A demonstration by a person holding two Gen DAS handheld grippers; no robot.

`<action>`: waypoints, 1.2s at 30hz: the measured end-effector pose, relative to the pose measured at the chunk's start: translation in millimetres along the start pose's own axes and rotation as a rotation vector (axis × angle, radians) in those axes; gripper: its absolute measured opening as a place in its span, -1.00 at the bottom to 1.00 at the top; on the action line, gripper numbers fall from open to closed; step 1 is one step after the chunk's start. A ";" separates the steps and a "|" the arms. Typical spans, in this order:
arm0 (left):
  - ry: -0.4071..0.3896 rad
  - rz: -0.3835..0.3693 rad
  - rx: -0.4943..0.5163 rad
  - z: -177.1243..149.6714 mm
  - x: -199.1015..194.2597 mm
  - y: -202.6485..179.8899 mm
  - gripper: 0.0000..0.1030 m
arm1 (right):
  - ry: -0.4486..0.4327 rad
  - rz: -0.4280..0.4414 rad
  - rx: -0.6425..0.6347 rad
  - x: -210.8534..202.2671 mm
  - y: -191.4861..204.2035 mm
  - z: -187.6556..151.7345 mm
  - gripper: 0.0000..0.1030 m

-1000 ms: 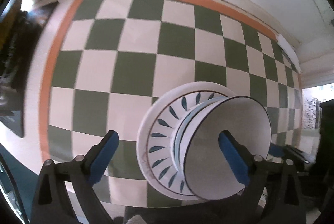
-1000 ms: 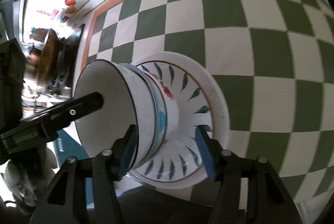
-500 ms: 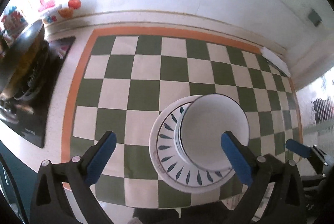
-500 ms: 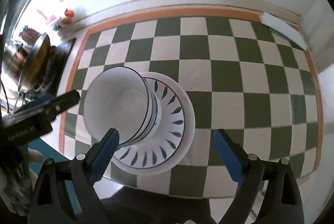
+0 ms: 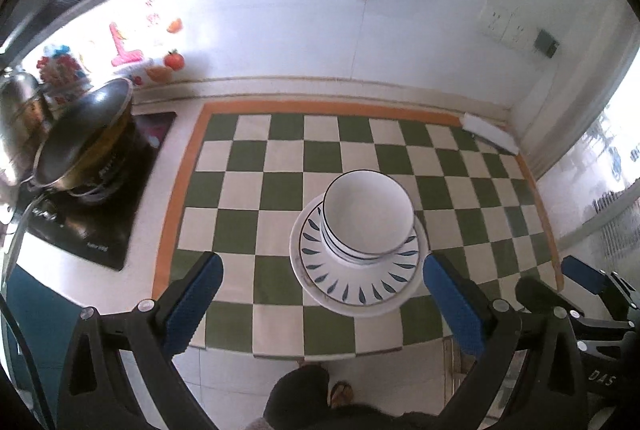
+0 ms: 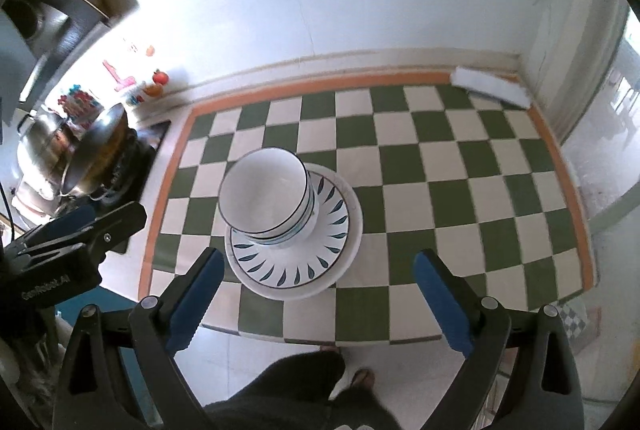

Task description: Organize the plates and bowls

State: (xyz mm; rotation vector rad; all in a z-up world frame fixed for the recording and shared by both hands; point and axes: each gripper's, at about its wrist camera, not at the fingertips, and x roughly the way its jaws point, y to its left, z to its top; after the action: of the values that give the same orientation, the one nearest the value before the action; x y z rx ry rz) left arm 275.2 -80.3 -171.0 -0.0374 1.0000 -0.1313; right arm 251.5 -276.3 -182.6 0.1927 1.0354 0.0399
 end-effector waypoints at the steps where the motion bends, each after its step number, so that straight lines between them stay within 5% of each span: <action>1: -0.014 0.006 -0.007 -7.3 -13.1 -3.3 0.99 | -0.019 0.000 -0.005 -12.5 -0.2 -4.9 0.91; 17: -0.211 0.119 -0.024 -90.4 -172.6 -24.6 0.99 | -0.209 0.002 -0.074 -182.3 6.2 -89.6 0.92; 25: -0.244 0.110 -0.004 -122.1 -206.8 -23.2 0.99 | -0.293 -0.045 -0.065 -241.8 14.5 -126.7 0.93; 36: -0.264 0.088 0.023 -145.8 -228.7 -16.5 0.99 | -0.310 -0.087 -0.059 -268.0 31.3 -157.3 0.95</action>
State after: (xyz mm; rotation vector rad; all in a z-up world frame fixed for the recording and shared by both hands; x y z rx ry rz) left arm 29.1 -63.3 -57.0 0.0108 0.7350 -0.0554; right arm -18.5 -256.7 -27.0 0.0961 0.7319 -0.0371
